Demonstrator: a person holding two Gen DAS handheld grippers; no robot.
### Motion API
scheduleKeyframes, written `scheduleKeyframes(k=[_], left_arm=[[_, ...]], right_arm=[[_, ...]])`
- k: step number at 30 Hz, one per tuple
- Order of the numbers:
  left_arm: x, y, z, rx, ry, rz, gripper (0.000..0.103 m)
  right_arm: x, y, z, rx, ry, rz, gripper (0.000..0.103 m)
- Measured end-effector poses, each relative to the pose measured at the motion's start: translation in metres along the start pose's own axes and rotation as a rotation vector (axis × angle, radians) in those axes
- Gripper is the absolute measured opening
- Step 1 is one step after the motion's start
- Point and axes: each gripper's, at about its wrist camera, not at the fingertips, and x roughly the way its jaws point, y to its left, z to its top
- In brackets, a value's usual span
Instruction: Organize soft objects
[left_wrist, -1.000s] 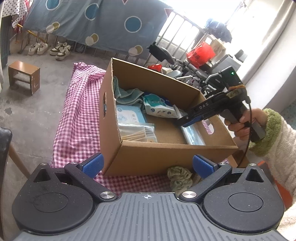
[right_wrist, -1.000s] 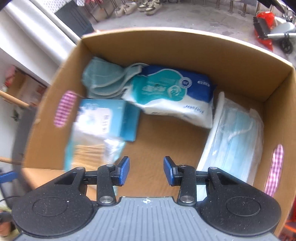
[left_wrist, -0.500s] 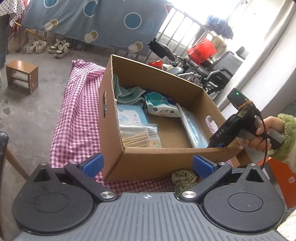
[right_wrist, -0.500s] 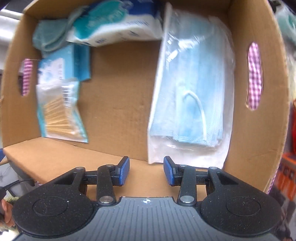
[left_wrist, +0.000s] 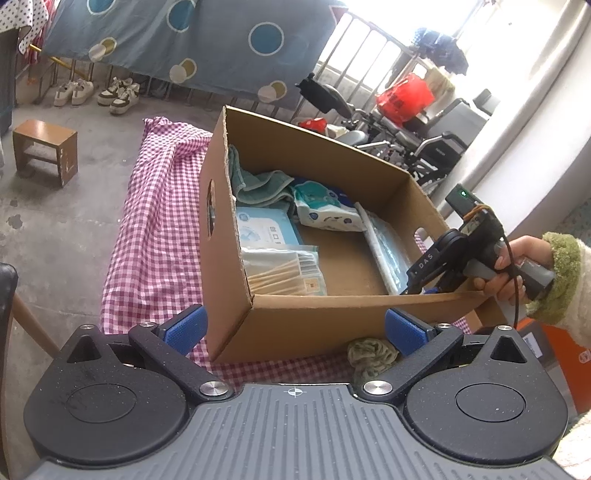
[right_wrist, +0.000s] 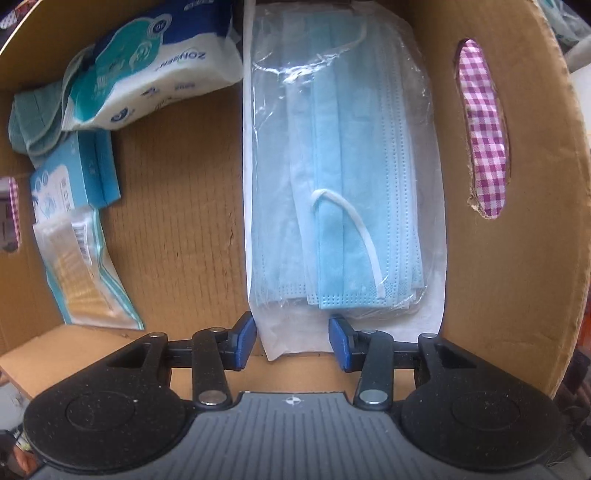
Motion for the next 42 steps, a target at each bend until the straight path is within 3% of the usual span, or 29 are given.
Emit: scheduleKeyframes(k=[8,14,19,23,28,37,42], left_arm=[[-0.002,-0.003,-0.003,0.005,0.001,0.003,0.103],[-0.004,-0.005,-0.003,0.007,-0.004,0.006,0.103],[-0.004,-0.005,-0.004,0.004,-0.001,0.019,0.103],[-0.009,-0.009,-0.005,0.016,-0.014,0.034,0.103],[-0.021,-0.015,-0.009,0.032,-0.048,0.032,0.103],[-0.048,-0.031,-0.02,0.077,-0.119,0.059,0.103],[-0.057,-0.039,-0.024,0.085,-0.121,0.074,0.103]], right_arm=[[-0.015,-0.02,0.004,0.049,-0.119,0.049,0.046],[-0.02,-0.032,0.005,0.069,-0.148,0.069,0.046],[-0.026,-0.02,-0.012,0.038,-0.211,0.074,0.055],[-0.06,-0.014,-0.036,-0.01,-0.32,0.119,0.064],[-0.11,0.002,-0.067,-0.1,-0.496,0.137,0.065],[-0.19,0.055,-0.154,-0.3,-0.813,0.247,0.078],[-0.214,0.074,-0.216,-0.416,-0.984,0.272,0.103]])
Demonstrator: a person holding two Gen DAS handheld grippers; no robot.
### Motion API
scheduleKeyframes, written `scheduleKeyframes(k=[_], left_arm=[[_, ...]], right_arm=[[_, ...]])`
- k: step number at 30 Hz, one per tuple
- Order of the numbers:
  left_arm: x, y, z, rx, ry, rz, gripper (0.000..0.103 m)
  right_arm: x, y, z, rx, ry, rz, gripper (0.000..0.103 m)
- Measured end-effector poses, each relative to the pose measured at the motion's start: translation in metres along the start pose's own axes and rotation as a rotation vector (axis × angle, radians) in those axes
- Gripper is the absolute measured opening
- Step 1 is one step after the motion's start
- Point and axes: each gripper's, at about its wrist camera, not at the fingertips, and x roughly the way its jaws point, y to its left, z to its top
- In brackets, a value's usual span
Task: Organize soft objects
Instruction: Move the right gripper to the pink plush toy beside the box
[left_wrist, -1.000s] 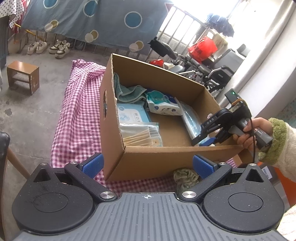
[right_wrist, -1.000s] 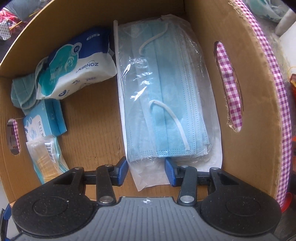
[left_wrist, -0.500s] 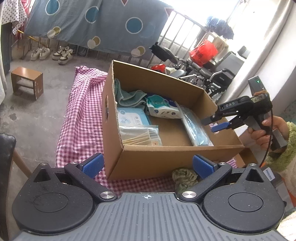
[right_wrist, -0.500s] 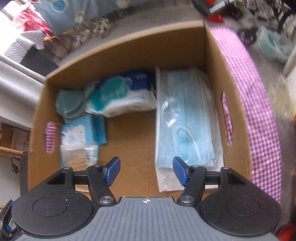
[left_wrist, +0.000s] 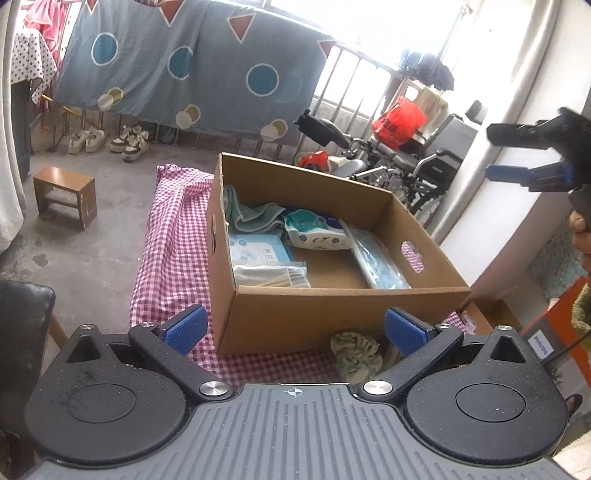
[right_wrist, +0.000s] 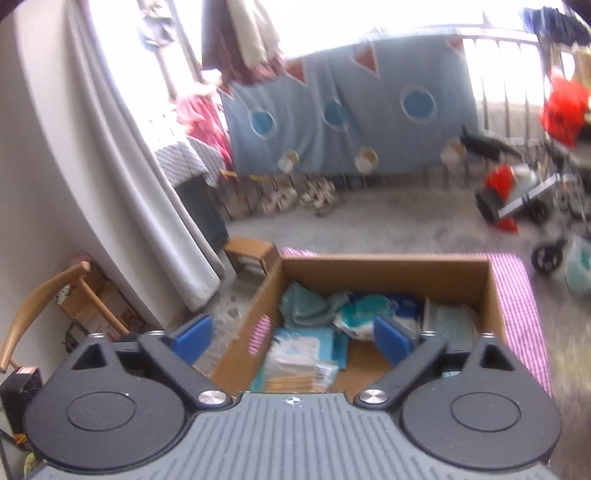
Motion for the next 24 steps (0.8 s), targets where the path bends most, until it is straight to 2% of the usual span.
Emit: scheduleKeyframes(k=[5,8,12,15,20,24], left_arm=[[-0.004,-0.009,-0.007,0.029,0.014,0.058,0.103],[-0.003,-0.015,-0.014,0.058,0.017,0.107,0.103],[0.012,-0.034,-0.026,0.166,0.067,0.196,0.103],[0.025,-0.052,-0.036,0.228,0.093,0.189,0.103],[0.043,-0.07,-0.052,0.28,0.139,0.112,0.103],[0.051,-0.084,-0.062,0.307,0.118,0.079,0.103]], right_arm=[[-0.031,0.028,-0.025,-0.059,-0.067,-0.02,0.103],[-0.038,0.035,-0.046,-0.092,-0.08,-0.127,0.103],[-0.047,0.034,-0.084,-0.149,-0.109,-0.313,0.103],[-0.049,0.025,-0.114,-0.142,-0.112,-0.4,0.103],[-0.05,0.001,-0.157,-0.064,-0.088,-0.427,0.103],[-0.051,-0.013,-0.185,-0.04,-0.098,-0.48,0.103]])
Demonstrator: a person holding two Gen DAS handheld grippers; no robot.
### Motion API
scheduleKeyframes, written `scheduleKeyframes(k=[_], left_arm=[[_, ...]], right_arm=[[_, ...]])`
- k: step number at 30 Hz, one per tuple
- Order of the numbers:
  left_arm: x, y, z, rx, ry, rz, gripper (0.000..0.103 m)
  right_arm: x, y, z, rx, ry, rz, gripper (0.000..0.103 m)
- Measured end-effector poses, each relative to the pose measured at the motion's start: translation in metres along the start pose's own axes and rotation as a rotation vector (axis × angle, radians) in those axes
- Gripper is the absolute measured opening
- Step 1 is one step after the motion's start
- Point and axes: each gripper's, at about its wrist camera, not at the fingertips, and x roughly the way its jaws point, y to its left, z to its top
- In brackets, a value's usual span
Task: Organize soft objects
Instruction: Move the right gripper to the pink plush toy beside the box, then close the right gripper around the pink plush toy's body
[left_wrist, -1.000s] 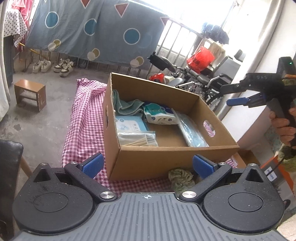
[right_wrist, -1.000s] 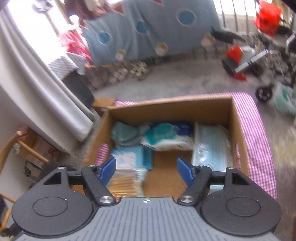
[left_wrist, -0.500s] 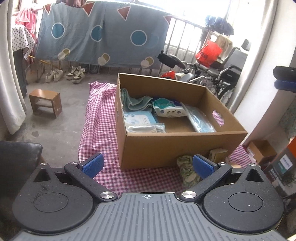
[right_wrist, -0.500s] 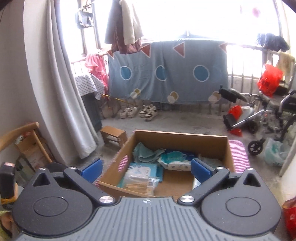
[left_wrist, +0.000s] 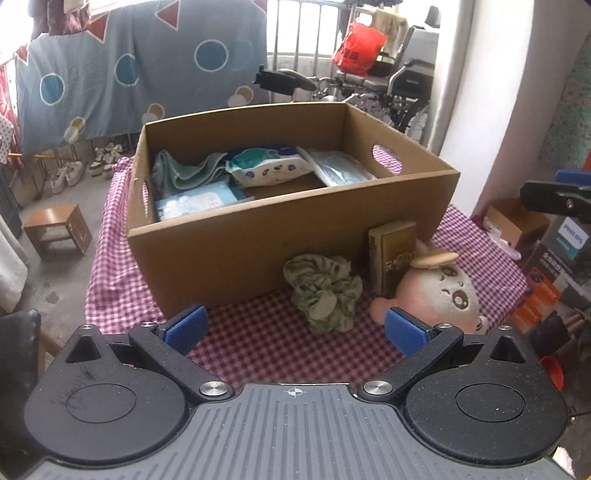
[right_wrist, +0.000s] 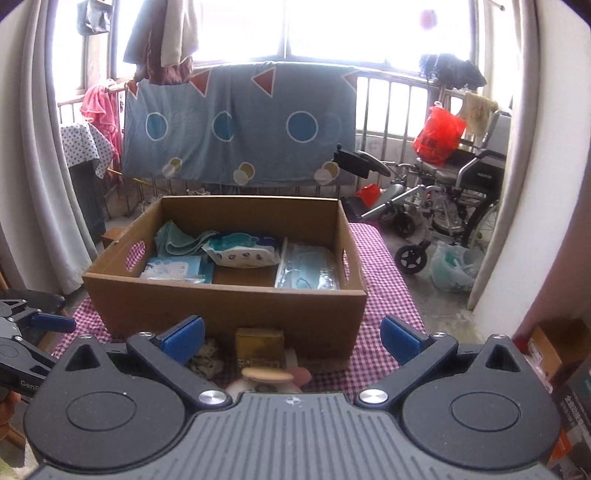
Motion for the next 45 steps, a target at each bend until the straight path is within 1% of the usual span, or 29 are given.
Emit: scheduleKeyframes(k=[3,5,9,12,15,20,25,32,35,39,41,45], left_arm=[[0.009,-0.016,0.002,0.032,0.009,-0.038,0.103],[0.017,-0.025,0.003,0.048,0.017,-0.064,0.103],[0.029,-0.036,0.002,0.059,0.032,-0.153,0.103],[0.041,-0.043,0.002,0.051,0.08,-0.226,0.103],[0.053,-0.049,0.004,0.041,0.139,-0.273,0.103],[0.069,-0.062,0.003,0.068,0.198,-0.298,0.102],[0.08,-0.07,0.0,0.083,0.25,-0.346,0.103],[0.095,-0.078,0.001,0.079,0.3,-0.402,0.102],[0.102,-0.08,0.001,0.066,0.315,-0.435,0.102],[0.106,-0.083,0.002,0.044,0.325,-0.481,0.102],[0.105,-0.082,0.003,0.041,0.328,-0.481,0.102],[0.095,-0.073,0.004,0.018,0.344,-0.484,0.103]], right_arm=[[0.006,-0.013,-0.016,0.059,0.015,0.02,0.103],[0.013,-0.021,-0.024,0.114,0.036,0.05,0.103],[0.032,-0.037,-0.036,0.225,0.092,0.126,0.103],[0.044,-0.044,-0.042,0.271,0.126,0.162,0.103],[0.055,-0.051,-0.049,0.308,0.158,0.201,0.103],[0.077,-0.062,-0.06,0.37,0.231,0.284,0.1],[0.096,-0.068,-0.067,0.411,0.3,0.351,0.099],[0.113,-0.068,-0.077,0.439,0.361,0.382,0.098],[0.119,-0.067,-0.081,0.446,0.383,0.39,0.093],[0.123,-0.067,-0.083,0.491,0.403,0.431,0.086],[0.122,-0.065,-0.082,0.494,0.407,0.428,0.085],[0.125,-0.063,-0.082,0.541,0.453,0.465,0.085]])
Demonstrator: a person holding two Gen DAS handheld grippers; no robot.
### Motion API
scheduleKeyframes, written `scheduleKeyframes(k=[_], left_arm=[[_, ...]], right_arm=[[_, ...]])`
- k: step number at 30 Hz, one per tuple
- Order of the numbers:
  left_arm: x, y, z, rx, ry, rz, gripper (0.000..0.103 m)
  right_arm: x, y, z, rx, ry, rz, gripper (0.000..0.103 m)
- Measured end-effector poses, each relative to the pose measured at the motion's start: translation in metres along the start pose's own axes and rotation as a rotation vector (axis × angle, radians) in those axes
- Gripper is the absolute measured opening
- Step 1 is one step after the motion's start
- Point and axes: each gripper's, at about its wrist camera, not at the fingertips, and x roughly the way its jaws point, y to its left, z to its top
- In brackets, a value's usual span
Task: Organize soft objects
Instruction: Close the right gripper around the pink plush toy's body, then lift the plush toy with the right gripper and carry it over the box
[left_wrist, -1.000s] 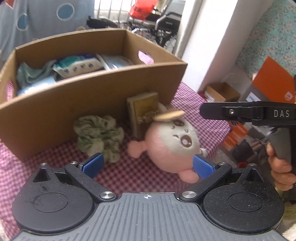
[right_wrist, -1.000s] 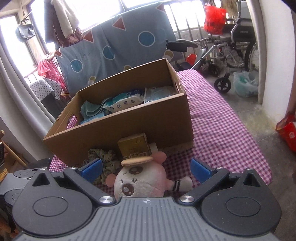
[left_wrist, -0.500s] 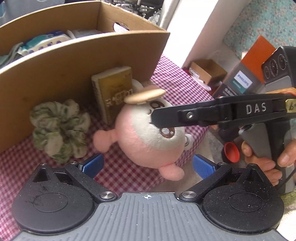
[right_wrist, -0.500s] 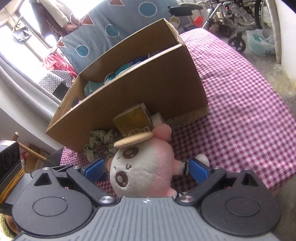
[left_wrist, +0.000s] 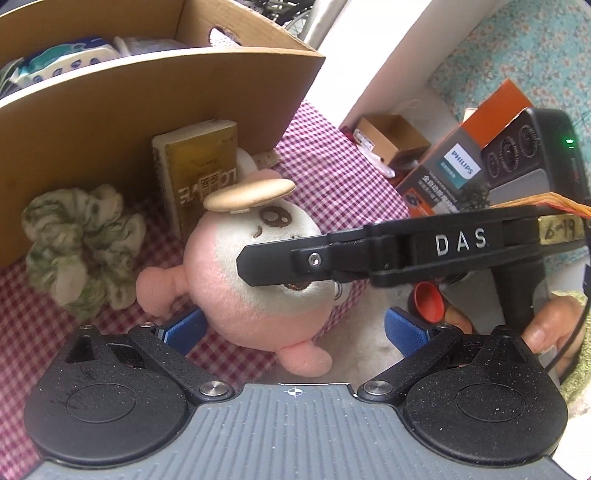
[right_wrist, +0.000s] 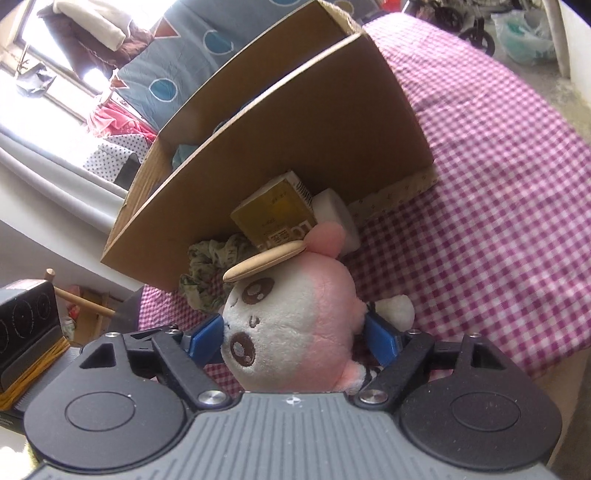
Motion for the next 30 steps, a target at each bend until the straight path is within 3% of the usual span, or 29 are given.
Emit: scheduleKeyframes(k=[6,13,23,30], left_arm=[[-0.026,0.007,-0.008,-0.046,-0.013,0.001,0.103],[-0.061,0.012,-0.015,-0.072,-0.104,0.031,0.103],[-0.086,0.007,-0.016,-0.023,-0.194,0.082,0.103],[-0.086,0.004,-0.013,-0.008,-0.201,0.107,0.103]], right_arm=[[0.013,0.0,0.0,0.129,0.083,0.097,0.085],[0.038,-0.012,0.0,0.367,0.177,0.288,0.085],[0.069,-0.028,-0.014,0.592,0.189,0.497,0.085],[0.075,-0.045,-0.023,0.658,0.204,0.562,0.085]])
